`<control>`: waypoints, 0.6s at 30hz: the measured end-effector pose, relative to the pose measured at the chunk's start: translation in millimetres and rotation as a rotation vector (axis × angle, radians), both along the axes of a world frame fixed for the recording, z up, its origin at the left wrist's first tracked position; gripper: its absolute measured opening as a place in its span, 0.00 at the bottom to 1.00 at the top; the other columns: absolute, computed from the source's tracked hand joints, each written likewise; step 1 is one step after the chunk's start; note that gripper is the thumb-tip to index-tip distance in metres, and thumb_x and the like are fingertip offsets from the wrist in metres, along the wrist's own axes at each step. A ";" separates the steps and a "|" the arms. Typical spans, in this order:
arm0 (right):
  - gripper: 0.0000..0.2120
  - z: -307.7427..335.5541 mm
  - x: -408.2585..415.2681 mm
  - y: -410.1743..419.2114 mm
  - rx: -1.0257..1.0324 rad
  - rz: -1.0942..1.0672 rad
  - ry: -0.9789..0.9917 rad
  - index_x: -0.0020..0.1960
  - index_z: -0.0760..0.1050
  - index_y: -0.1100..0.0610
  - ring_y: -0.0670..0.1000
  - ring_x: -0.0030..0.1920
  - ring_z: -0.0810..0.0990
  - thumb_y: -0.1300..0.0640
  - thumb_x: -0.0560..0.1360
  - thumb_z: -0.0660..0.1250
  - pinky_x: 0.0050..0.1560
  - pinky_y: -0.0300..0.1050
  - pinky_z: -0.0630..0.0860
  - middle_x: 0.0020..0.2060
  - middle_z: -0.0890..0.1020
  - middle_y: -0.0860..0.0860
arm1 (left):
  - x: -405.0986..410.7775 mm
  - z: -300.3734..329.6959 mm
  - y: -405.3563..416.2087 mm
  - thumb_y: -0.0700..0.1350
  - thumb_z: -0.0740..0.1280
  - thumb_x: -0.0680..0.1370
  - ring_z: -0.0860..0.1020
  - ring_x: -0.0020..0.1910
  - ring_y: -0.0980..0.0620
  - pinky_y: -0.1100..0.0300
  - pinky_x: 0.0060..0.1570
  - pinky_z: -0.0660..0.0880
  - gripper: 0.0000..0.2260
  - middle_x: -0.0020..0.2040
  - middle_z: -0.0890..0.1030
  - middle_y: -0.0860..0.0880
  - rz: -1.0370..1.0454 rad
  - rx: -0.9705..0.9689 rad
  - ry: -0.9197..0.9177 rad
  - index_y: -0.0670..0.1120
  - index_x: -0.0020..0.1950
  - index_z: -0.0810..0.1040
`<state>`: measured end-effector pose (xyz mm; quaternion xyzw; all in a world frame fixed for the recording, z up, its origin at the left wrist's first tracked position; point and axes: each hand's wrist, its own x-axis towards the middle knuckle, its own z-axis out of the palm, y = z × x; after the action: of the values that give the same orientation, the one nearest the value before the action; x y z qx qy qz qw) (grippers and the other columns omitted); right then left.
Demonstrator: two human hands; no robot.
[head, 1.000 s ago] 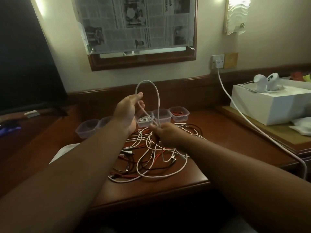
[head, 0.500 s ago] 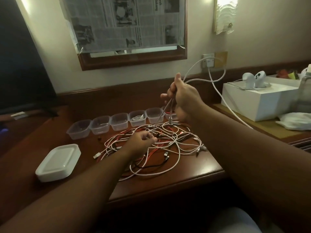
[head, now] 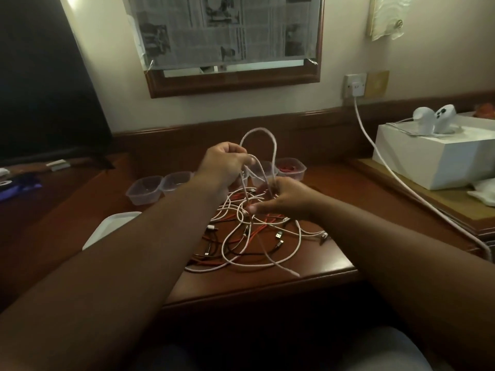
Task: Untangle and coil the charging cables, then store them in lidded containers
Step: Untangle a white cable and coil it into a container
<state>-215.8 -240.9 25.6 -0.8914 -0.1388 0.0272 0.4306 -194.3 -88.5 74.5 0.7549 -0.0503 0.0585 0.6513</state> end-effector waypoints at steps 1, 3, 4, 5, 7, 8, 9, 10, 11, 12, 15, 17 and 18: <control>0.26 -2.2 -1.6 6.5 -0.011 0.037 0.018 0.57 0.76 0.52 0.46 0.48 0.83 0.41 0.65 0.78 0.49 0.44 0.79 0.47 0.83 0.49 | -1.7 0.5 -3.2 0.35 0.70 0.75 0.73 0.33 0.53 0.61 0.28 0.70 0.08 0.41 0.80 0.47 0.004 -0.004 0.007 0.48 0.46 0.77; 0.17 -6.7 -1.5 16.5 -0.022 0.036 0.006 0.53 0.78 0.55 0.48 0.46 0.83 0.47 0.71 0.76 0.46 0.42 0.79 0.45 0.84 0.50 | -4.3 1.2 -6.3 0.34 0.68 0.75 0.74 0.32 0.53 0.62 0.26 0.70 0.08 0.39 0.80 0.47 0.014 -0.030 0.032 0.47 0.45 0.77; 0.13 -7.5 -2.1 19.8 -0.009 0.017 -0.003 0.52 0.79 0.57 0.48 0.44 0.83 0.50 0.73 0.74 0.45 0.42 0.79 0.44 0.84 0.52 | -5.4 2.3 -6.4 0.33 0.68 0.75 0.73 0.32 0.53 0.62 0.26 0.70 0.08 0.38 0.79 0.47 0.010 -0.059 0.046 0.46 0.46 0.77; 0.10 -8.7 -1.3 20.7 0.012 -0.005 0.002 0.51 0.79 0.58 0.48 0.42 0.82 0.52 0.75 0.72 0.44 0.42 0.79 0.43 0.84 0.52 | -6.5 3.2 -5.3 0.33 0.67 0.75 0.73 0.31 0.53 0.62 0.25 0.70 0.08 0.37 0.79 0.47 -0.001 -0.090 0.059 0.46 0.46 0.76; 0.08 -7.0 -3.5 20.6 0.111 -0.041 0.042 0.48 0.79 0.57 0.48 0.38 0.79 0.53 0.79 0.67 0.40 0.41 0.75 0.39 0.82 0.52 | -7.6 3.3 -0.8 0.34 0.67 0.76 0.73 0.30 0.53 0.63 0.25 0.70 0.07 0.37 0.78 0.47 -0.035 -0.154 0.064 0.45 0.47 0.77; 0.09 -5.5 -4.6 19.3 0.183 -0.068 0.069 0.47 0.78 0.57 0.48 0.37 0.77 0.52 0.80 0.65 0.40 0.42 0.74 0.38 0.80 0.52 | -8.4 1.3 2.3 0.35 0.68 0.76 0.73 0.30 0.54 0.63 0.25 0.70 0.06 0.37 0.78 0.48 -0.052 -0.186 0.043 0.45 0.48 0.77; 0.11 -3.9 -4.8 17.5 0.263 -0.097 0.091 0.48 0.78 0.57 0.49 0.37 0.76 0.50 0.81 0.64 0.40 0.44 0.74 0.38 0.79 0.52 | -10.2 -1.6 5.5 0.36 0.69 0.76 0.73 0.31 0.54 0.63 0.27 0.71 0.06 0.37 0.77 0.48 -0.062 -0.208 0.001 0.45 0.50 0.77; 0.12 -1.4 -5.6 15.9 0.347 -0.130 0.108 0.48 0.78 0.58 0.50 0.38 0.76 0.49 0.81 0.63 0.42 0.45 0.75 0.38 0.78 0.52 | -12.5 -6.1 8.5 0.38 0.71 0.76 0.74 0.33 0.54 0.63 0.29 0.73 0.07 0.39 0.77 0.48 -0.063 -0.213 -0.055 0.46 0.52 0.76; 0.14 1.6 -5.9 14.4 0.433 -0.164 0.124 0.49 0.78 0.58 0.50 0.38 0.75 0.48 0.81 0.63 0.44 0.47 0.75 0.37 0.78 0.52 | -16.3 -11.5 10.8 0.39 0.71 0.76 0.76 0.36 0.54 0.62 0.32 0.74 0.09 0.42 0.77 0.48 -0.056 -0.202 -0.120 0.47 0.54 0.76; 0.14 4.9 -6.2 13.4 0.533 -0.201 0.140 0.48 0.78 0.58 0.50 0.38 0.75 0.47 0.81 0.62 0.45 0.48 0.75 0.36 0.77 0.51 | -21.1 -17.4 11.8 0.41 0.72 0.76 0.77 0.38 0.53 0.61 0.34 0.76 0.10 0.44 0.76 0.47 -0.039 -0.182 -0.182 0.48 0.54 0.75; 0.14 17.5 -7.7 12.5 0.799 -0.302 0.177 0.46 0.77 0.57 0.47 0.31 0.74 0.47 0.81 0.63 0.38 0.44 0.74 0.33 0.76 0.50 | -34.2 -36.2 11.7 0.46 0.73 0.76 0.79 0.43 0.51 0.57 0.39 0.78 0.11 0.48 0.79 0.47 -0.058 -0.003 -0.190 0.50 0.55 0.74; 0.15 25.5 -9.9 14.0 0.877 -0.321 0.166 0.47 0.77 0.58 0.45 0.27 0.74 0.47 0.81 0.63 0.35 0.43 0.74 0.32 0.75 0.50 | -41.0 -48.8 10.1 0.52 0.71 0.76 0.81 0.45 0.51 0.56 0.42 0.77 0.14 0.50 0.81 0.48 -0.249 0.207 0.003 0.50 0.59 0.75; 0.15 28.5 -11.0 14.8 0.879 -0.319 0.147 0.47 0.77 0.58 0.45 0.27 0.74 0.46 0.80 0.63 0.36 0.43 0.75 0.31 0.75 0.50 | -42.8 -55.5 10.2 0.53 0.70 0.77 0.82 0.46 0.50 0.55 0.44 0.77 0.13 0.50 0.83 0.48 -0.352 0.295 0.086 0.50 0.59 0.75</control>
<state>-226.8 -226.1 54.0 -0.6304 0.0325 -0.0376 0.7747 -237.0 -78.3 19.0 0.8233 -0.1612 -0.0961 0.5357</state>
